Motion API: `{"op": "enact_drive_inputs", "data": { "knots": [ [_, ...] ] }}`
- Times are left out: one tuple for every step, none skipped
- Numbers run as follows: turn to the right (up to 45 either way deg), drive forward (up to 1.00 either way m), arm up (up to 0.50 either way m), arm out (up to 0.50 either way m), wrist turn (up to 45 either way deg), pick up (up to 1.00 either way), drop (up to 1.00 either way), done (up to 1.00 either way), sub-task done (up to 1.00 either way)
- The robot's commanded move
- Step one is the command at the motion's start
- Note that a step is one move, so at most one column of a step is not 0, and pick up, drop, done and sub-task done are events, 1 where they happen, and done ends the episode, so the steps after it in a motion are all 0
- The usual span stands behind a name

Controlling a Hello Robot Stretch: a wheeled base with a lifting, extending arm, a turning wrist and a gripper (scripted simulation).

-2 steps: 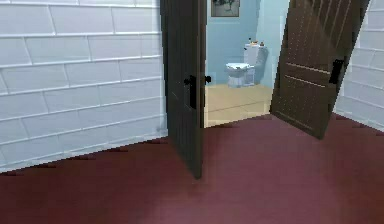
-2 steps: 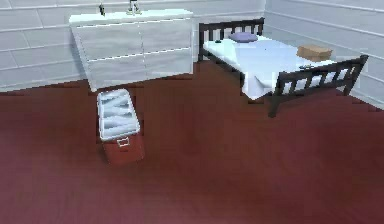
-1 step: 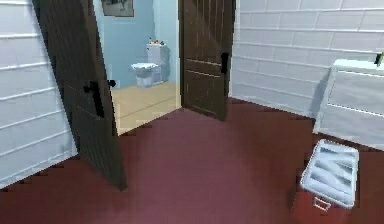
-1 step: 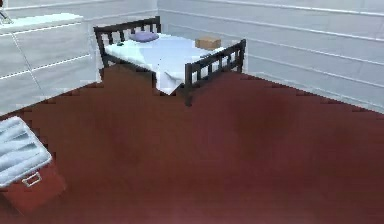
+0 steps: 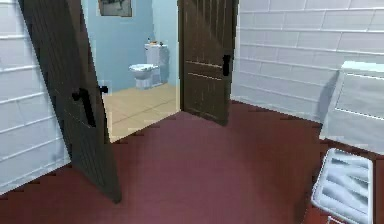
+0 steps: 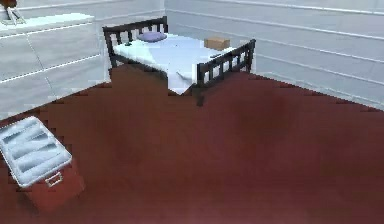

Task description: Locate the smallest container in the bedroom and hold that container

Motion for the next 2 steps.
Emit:
{"op": "enact_drive_inputs", "data": {
  "knots": [
    [-45.0,0.00,0.00,0.00,0.0,0.00,0.00,0.00,0.00],
    [-39.0,0.00,0.00,0.00,0.0,0.00,0.00,0.00,0.00]
  ]
}}
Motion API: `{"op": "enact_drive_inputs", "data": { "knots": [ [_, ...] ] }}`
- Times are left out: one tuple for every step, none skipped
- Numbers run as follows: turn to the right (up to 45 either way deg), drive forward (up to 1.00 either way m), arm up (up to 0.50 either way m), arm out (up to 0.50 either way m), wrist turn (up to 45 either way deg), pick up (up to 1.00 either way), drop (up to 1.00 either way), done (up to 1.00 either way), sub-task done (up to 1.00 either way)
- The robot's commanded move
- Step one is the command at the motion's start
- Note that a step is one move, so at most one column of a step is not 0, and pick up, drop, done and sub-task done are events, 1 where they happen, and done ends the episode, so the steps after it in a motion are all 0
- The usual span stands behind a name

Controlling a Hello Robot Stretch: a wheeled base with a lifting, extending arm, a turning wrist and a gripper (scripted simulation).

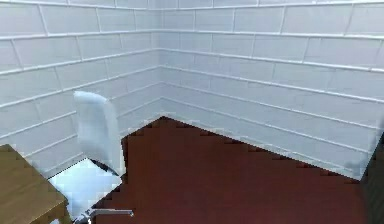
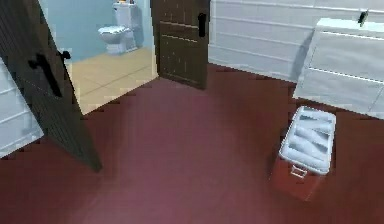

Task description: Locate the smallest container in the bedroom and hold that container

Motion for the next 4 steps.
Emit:
{"op": "enact_drive_inputs", "data": {
  "knots": [
    [-3.0,0.00,0.00,0.00,0.0,0.00,0.00,0.00,0.00],
    [45.0,0.00,0.00,0.00,0.0,0.00,0.00,0.00,0.00],
    [45.0,0.00,0.00,0.00,0.0,0.00,0.00,0.00,0.00],
    [36.0,0.00,0.00,0.00,0.0,0.00,0.00,0.00,0.00]
  ]
}}
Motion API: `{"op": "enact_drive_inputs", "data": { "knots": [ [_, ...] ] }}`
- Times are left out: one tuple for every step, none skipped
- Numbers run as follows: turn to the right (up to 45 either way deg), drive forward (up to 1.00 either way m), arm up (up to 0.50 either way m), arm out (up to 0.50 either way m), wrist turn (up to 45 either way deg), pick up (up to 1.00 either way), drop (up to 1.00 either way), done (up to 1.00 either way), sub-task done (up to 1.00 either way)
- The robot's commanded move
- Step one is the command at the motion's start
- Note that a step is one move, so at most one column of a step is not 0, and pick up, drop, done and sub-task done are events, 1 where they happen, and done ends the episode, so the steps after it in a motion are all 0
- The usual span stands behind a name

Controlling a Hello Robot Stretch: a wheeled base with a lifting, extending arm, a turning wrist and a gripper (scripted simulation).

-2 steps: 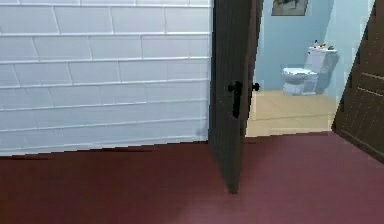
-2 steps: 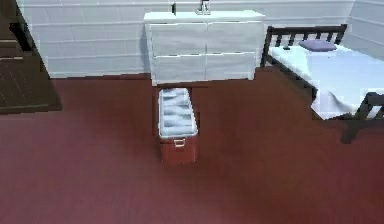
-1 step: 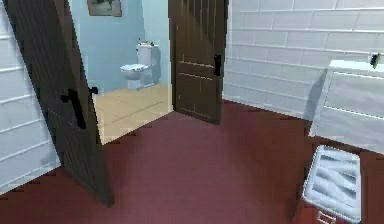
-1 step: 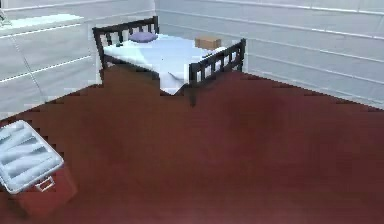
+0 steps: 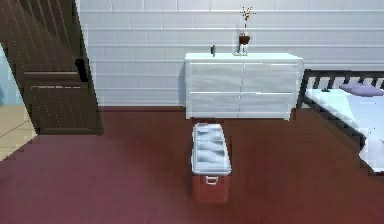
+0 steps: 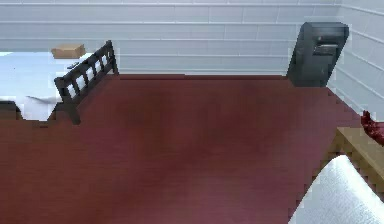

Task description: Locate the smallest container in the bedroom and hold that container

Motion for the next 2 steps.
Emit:
{"op": "enact_drive_inputs", "data": {
  "knots": [
    [0.0,0.05,0.00,0.00,0.0,0.00,0.00,0.00,0.00],
    [-45.0,0.00,0.00,0.00,0.0,0.00,0.00,0.00,0.00]
  ]
}}
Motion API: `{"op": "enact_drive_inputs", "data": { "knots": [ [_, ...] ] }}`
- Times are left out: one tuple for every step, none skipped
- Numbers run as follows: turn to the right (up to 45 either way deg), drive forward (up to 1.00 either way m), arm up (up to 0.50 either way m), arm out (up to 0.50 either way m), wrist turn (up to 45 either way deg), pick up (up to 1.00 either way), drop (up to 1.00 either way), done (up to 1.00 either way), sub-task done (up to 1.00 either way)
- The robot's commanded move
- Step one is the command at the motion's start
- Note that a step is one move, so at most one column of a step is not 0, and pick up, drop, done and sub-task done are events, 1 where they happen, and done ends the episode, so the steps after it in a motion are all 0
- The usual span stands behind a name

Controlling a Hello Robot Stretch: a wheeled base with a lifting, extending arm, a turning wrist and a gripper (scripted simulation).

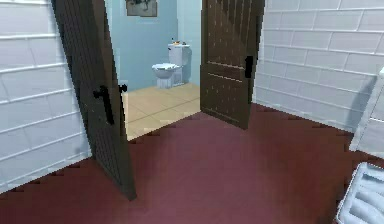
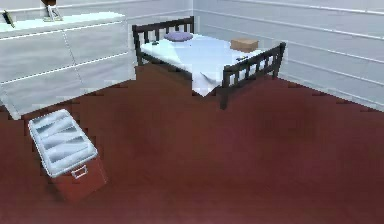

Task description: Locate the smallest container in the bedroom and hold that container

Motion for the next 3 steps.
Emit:
{"op": "enact_drive_inputs", "data": {
  "knots": [
    [-15.0,0.00,0.00,0.00,0.0,0.00,0.00,0.00,0.00],
    [0.0,0.05,0.00,0.00,0.0,0.00,0.00,0.00,0.00],
    [-45.0,0.00,0.00,0.00,0.0,0.00,0.00,0.00,0.00]
  ]
}}
